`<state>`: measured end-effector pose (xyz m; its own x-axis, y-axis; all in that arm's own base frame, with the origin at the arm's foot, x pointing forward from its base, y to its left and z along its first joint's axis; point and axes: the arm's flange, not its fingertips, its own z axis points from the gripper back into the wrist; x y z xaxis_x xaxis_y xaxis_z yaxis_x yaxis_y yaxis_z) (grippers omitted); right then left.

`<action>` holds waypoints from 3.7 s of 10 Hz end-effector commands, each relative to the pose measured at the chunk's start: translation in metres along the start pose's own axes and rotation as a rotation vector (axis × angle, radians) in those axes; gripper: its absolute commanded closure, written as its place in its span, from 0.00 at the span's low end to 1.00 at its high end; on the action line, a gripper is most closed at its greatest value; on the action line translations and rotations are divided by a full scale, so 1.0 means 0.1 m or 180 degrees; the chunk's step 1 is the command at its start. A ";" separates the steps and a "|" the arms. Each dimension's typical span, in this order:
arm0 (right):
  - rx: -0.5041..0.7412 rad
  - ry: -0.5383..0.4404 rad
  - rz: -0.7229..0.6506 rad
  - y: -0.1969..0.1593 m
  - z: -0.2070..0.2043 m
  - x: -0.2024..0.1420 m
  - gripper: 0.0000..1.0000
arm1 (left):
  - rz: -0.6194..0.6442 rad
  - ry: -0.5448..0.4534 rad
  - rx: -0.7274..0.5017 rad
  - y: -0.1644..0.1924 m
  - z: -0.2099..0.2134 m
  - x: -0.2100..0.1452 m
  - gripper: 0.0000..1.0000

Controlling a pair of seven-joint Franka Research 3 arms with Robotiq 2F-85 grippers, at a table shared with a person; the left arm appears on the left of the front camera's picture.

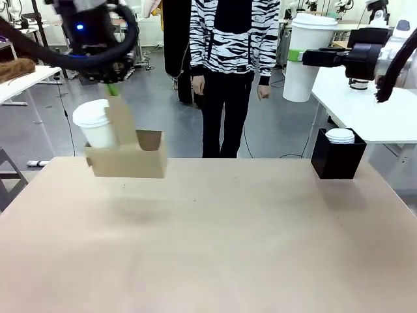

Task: Pour a drink into a cup and package it in a carrier.
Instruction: Position the Cup Carrier in the center of the table, then insert the held 600 ml Paper Cup into the Cup Carrier.

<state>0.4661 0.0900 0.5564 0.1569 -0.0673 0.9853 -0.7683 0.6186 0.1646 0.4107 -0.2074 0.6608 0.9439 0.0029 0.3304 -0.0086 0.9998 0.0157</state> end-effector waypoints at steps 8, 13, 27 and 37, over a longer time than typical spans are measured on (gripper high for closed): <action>0.0027 -0.0037 -0.0002 0.01 -0.01 0.04 0.20 | -0.0020 0.0171 0.0044 -1.75 -0.62 -0.89 0.99; 0.0027 -0.0037 -0.0002 0.01 -0.01 0.04 0.20 | 0.0087 0.0092 0.0169 -1.88 -1.13 -1.14 0.99; 0.0007 -0.0004 0.0001 0.00 0.00 0.00 0.20 | -0.0103 0.0381 -0.0131 -1.69 -0.90 -1.06 0.00; 0.2013 0.0510 0.0094 0.34 -0.60 -1.23 0.20 | -0.1934 -0.0019 -0.0916 0.45 -0.53 -0.76 0.00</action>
<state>0.4545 0.1724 0.4406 0.2151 0.1003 0.9714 -0.9748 0.0826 0.2073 0.3604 -0.1783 0.6019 0.8026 -0.5298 0.2743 0.5657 0.8218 -0.0682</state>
